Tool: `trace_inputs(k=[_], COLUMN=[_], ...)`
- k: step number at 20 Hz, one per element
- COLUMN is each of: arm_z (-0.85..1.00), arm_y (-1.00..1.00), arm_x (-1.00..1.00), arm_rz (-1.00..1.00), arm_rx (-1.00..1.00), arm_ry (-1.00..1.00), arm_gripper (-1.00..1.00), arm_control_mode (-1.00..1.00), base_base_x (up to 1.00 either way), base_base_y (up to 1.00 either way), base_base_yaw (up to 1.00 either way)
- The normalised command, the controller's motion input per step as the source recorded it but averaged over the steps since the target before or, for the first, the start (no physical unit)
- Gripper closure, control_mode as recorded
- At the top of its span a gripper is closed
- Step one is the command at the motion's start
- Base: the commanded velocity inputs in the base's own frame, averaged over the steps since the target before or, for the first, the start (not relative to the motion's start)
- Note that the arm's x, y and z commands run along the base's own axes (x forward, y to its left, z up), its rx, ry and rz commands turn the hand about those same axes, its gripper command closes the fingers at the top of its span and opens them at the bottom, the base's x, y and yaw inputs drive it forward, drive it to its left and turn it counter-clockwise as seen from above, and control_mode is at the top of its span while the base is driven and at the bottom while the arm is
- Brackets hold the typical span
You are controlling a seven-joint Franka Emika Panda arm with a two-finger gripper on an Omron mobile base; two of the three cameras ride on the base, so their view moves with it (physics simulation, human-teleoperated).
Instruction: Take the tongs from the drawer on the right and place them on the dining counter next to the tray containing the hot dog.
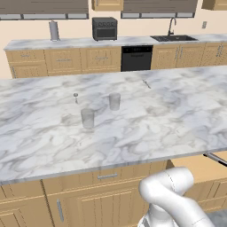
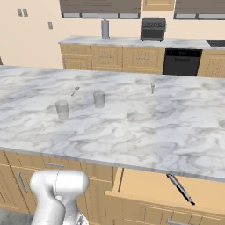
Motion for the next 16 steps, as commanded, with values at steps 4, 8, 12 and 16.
trace_inputs(k=[4, 8, 12, 16], arm_z=[0.11, 0.09, 0.09, 0.00], arm_y=[0.00, 0.00, 0.00, 0.00], arm_x=[0.00, 0.00, 0.05, 0.14], arm_rz=[0.00, 0.00, 0.00, 0.00], arm_rx=[-0.02, 0.00, 0.00, 0.00], arm_ry=[0.12, 0.12, 0.13, 0.10], arm_gripper=[-1.00, -1.00, -1.00, -1.00], arm_control_mode=[-1.00, -1.00, -1.00, -1.00], base_base_x=[0.00, 0.00, 0.00, 0.00], base_base_y=[0.00, 0.00, 0.00, 0.00], base_base_yaw=[0.00, 0.00, 0.00, 0.00])
